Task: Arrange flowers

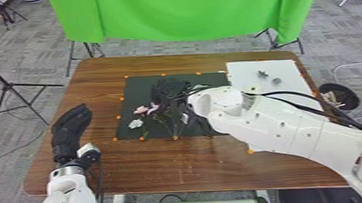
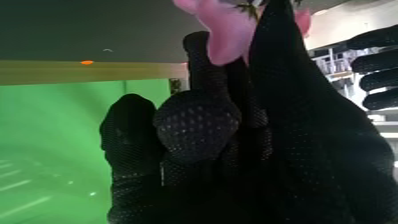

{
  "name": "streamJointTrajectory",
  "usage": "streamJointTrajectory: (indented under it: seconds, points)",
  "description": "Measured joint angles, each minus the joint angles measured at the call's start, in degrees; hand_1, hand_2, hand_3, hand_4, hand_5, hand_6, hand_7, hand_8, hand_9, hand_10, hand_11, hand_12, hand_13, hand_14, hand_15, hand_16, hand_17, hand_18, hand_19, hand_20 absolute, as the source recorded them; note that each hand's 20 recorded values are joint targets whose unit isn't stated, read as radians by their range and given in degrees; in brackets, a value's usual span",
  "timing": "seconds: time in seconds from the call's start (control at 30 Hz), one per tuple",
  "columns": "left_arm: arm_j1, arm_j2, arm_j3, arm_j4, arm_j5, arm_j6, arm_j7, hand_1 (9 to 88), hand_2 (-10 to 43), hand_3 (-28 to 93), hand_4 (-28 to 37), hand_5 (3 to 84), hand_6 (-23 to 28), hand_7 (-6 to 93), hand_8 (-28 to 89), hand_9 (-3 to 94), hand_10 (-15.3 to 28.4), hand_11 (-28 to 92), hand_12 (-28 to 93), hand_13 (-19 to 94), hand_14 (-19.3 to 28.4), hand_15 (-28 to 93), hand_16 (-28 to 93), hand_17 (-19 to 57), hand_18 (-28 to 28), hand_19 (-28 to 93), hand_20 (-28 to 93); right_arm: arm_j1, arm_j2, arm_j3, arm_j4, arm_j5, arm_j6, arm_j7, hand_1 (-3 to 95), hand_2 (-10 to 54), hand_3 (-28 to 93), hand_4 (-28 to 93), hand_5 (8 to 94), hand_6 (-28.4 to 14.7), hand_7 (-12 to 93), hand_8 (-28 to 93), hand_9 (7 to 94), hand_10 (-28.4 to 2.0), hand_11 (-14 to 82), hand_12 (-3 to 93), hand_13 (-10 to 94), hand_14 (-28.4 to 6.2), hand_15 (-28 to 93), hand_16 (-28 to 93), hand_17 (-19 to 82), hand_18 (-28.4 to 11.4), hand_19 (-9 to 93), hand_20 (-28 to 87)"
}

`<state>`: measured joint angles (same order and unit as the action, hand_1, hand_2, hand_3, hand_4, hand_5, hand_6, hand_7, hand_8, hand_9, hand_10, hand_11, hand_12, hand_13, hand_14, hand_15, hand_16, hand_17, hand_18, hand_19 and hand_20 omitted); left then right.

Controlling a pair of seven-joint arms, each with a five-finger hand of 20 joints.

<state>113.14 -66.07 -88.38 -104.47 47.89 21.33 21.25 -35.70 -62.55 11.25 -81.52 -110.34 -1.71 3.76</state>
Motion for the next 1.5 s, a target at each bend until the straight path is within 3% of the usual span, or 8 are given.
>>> streamJointTrajectory:
  seconds: [0.2,0.37,0.7,0.87,1.03,1.23,1.5]
  points:
    - [-0.01,-0.07,-0.07,0.02,-0.04,-0.01,0.01,46.7,9.5,70,-15.4,52.8,2.2,22.6,1,47.0,12.1,26,10,42,12.5,22,-4,22.8,10.6,9,31,1.22,0.65,0.0,-0.69,0.03,-1.94,0.0,49.8,-9.5,67,-22,59.3,3.5,26,-3,65.8,-9.9,12.0,15.6,85,-2.0,67,27,60,-12.9,93,56]
    - [-0.01,-0.07,-0.07,0.02,-0.05,0.01,0.07,46.7,9.5,70,-15.5,52.7,2.2,22.7,1,47.0,12.1,26,10,42,12.5,22,-4,22.8,10.7,9,31,2.36,1.33,0.14,-1.56,0.15,-3.44,0.0,47.2,-9.5,71,-21,56.6,4.2,24,-13,64.0,-10.2,11.4,15.6,85,-2.0,67,27,60,-12.8,93,55]
    - [0.18,-0.05,-0.1,-0.17,0.02,0.17,0.13,46.8,9.6,70,-15.5,52.7,2.1,23.0,1,47.0,12.1,26,10,42,12.6,22,-4,22.8,10.7,9,31,3.89,3.07,2.27,-4.09,2.11,-7.43,0.04,43.3,-9.5,70,-20,53.6,3.9,23,-13,60.9,-10.9,10.1,15.5,84,-3.0,65,26,58,-13.2,93,51]
    - [0.39,-0.07,-0.24,-0.29,0.02,0.19,0.14,46.7,9.7,70,-15.4,52.7,2.1,22.8,1,46.9,12.1,26,10,42,12.5,22,-4,22.8,10.6,9,31,4.81,5.4,4.78,-6.86,2.24,-7.97,0.82,25.1,-9.5,69,-19,52.1,2.4,16,-10,58.5,-12.1,8.0,14.7,85,-4.3,55,25,55,-14.5,91,41]
    - [0.87,-0.14,-0.64,-0.43,-0.06,0.18,0.15,46.7,9.6,70,-15.2,52.6,2.1,22.8,1,47.0,12.2,26,10,42,12.6,22,-4,22.8,10.7,9,31,5.04,9.15,11.08,-8.99,2.58,-9.31,6.5,18.3,-9.5,66,-21,44.0,-0.5,8,-7,51.3,-14.6,6.4,13.3,84,-5.4,52,25,53,-15.5,90,39]
    - [1.02,-0.11,-0.7,-0.51,-0.07,0.19,0.18,46.5,9.7,70,-15.2,52.6,2.1,22.8,1,47.0,12.2,26,10,42,12.5,22,-4,22.7,10.7,9,31,5.24,14.84,17.02,-8.2,3.64,-19.72,16.57,16.9,-9.5,65,-21,43.1,-0.8,7,-6,51.0,-15.4,6.6,13.2,83,-6.2,52,25,53,-16.5,90,39]
    - [1.22,-0.14,-0.86,-0.6,-0.07,0.11,0.05,46.6,9.8,70,-15.4,52.6,2.1,22.8,1,46.9,12.2,26,11,42,12.6,22,-4,22.7,10.7,9,31,-2.2,21.76,23.23,-6.13,4.6,-16.74,18.71,19.9,-9.5,66,-21,44.9,-0.6,9,-6,54.7,-14.9,7.5,14.1,84,-6.6,53,25,53,-17.2,91,40]
